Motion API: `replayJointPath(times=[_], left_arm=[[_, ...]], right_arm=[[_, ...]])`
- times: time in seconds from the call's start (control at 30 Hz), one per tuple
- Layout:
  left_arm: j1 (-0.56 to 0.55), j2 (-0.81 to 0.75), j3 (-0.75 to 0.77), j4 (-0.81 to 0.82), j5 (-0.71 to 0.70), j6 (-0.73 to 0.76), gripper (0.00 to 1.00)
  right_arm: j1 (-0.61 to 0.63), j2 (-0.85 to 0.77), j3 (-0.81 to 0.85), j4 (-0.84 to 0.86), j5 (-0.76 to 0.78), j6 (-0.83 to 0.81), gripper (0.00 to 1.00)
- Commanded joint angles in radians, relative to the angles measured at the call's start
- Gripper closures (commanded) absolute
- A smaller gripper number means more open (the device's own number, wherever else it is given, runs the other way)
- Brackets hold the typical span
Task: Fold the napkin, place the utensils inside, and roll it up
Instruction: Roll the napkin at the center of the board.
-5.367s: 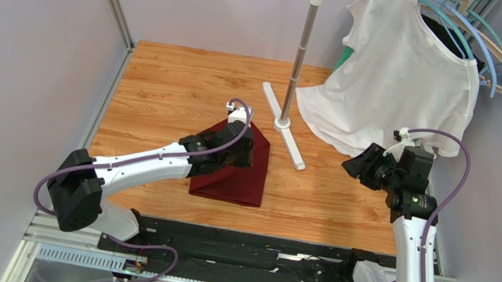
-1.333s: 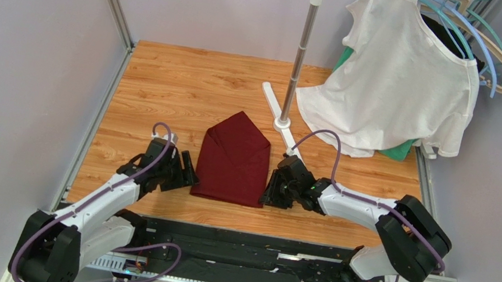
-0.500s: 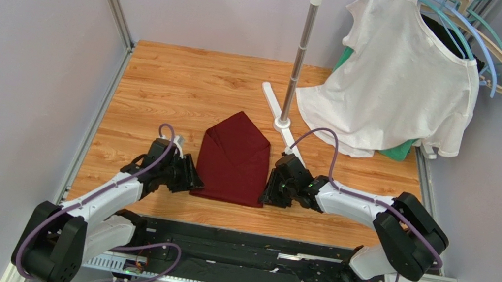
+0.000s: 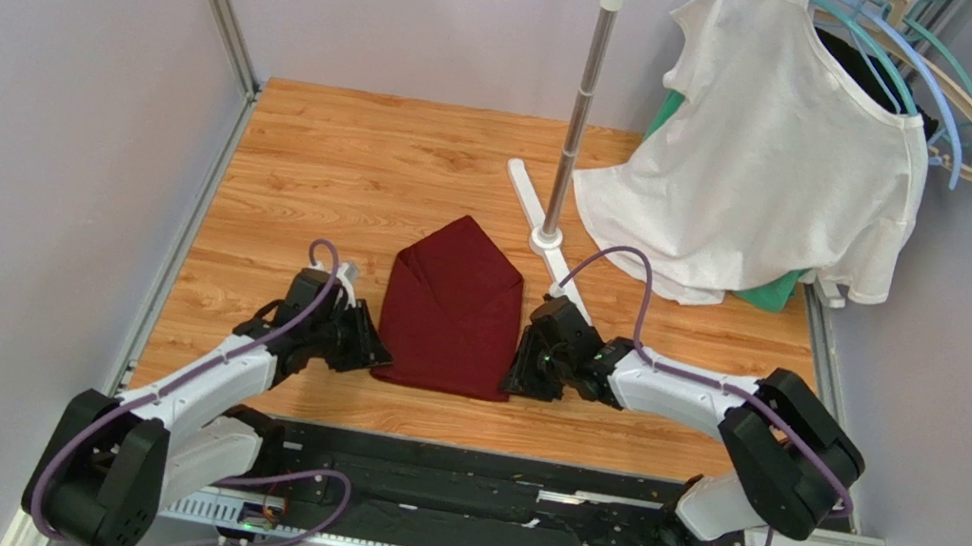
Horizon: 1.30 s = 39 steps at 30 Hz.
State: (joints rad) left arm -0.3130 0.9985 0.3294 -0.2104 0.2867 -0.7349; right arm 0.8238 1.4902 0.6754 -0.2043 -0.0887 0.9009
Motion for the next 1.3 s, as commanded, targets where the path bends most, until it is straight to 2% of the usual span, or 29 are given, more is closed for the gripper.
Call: replayJointPath(times=[0.0, 0.2, 0.3, 0.43, 0.47, 0.57, 0.63, 0.77, 0.87, 1.0, 1.03, 1.07, 1.23, 1.27], left_arm=[[0.005, 0.000, -0.007, 0.035, 0.019, 0.015, 0.77], [0.005, 0.011, -0.004, 0.037, 0.025, 0.022, 0.95], [0.005, 0.012, -0.003, 0.037, 0.025, 0.020, 1.00], [0.005, 0.022, 0.007, 0.029, 0.031, 0.028, 1.00], [0.005, 0.025, 0.010, 0.017, 0.029, 0.031, 0.91], [0.005, 0.026, 0.020, 0.003, 0.025, 0.032, 0.75], [0.005, 0.020, 0.022, 0.002, 0.017, 0.032, 0.71], [0.005, 0.006, 0.028, -0.032, 0.009, 0.034, 0.50], [0.005, -0.021, 0.039, -0.075, -0.015, 0.048, 0.39], [0.005, -0.095, 0.066, -0.171, -0.113, 0.074, 0.36], [0.003, -0.110, 0.072, -0.181, -0.141, 0.080, 0.32], [-0.001, -0.124, 0.079, -0.208, -0.164, 0.083, 0.18], [-0.124, -0.204, 0.128, -0.259, -0.381, 0.141, 0.17], [-0.191, -0.208, 0.135, -0.244, -0.405, 0.155, 0.17]], right_arm=[[0.002, 0.024, 0.016, -0.027, 0.053, -0.010, 0.71], [0.003, 0.024, 0.016, -0.030, 0.055, -0.013, 0.71], [0.003, 0.019, 0.016, -0.033, 0.056, -0.019, 0.71], [0.003, 0.019, 0.023, -0.040, 0.060, -0.028, 0.71], [0.003, 0.022, 0.023, -0.038, 0.057, -0.028, 0.71], [0.003, 0.030, 0.026, -0.038, 0.053, -0.030, 0.71], [0.003, 0.033, 0.026, -0.040, 0.053, -0.033, 0.72], [0.002, 0.048, 0.029, -0.037, 0.032, -0.040, 0.73], [0.003, 0.067, 0.033, -0.041, 0.021, -0.036, 0.79], [0.003, 0.073, 0.049, -0.073, 0.020, -0.037, 0.89], [0.003, 0.073, 0.052, -0.078, 0.021, -0.039, 0.90], [0.003, 0.070, 0.056, -0.093, 0.023, -0.042, 0.91], [0.005, 0.067, 0.101, -0.162, 0.017, -0.060, 1.00], [0.003, 0.064, 0.108, -0.187, 0.015, -0.063, 1.00]])
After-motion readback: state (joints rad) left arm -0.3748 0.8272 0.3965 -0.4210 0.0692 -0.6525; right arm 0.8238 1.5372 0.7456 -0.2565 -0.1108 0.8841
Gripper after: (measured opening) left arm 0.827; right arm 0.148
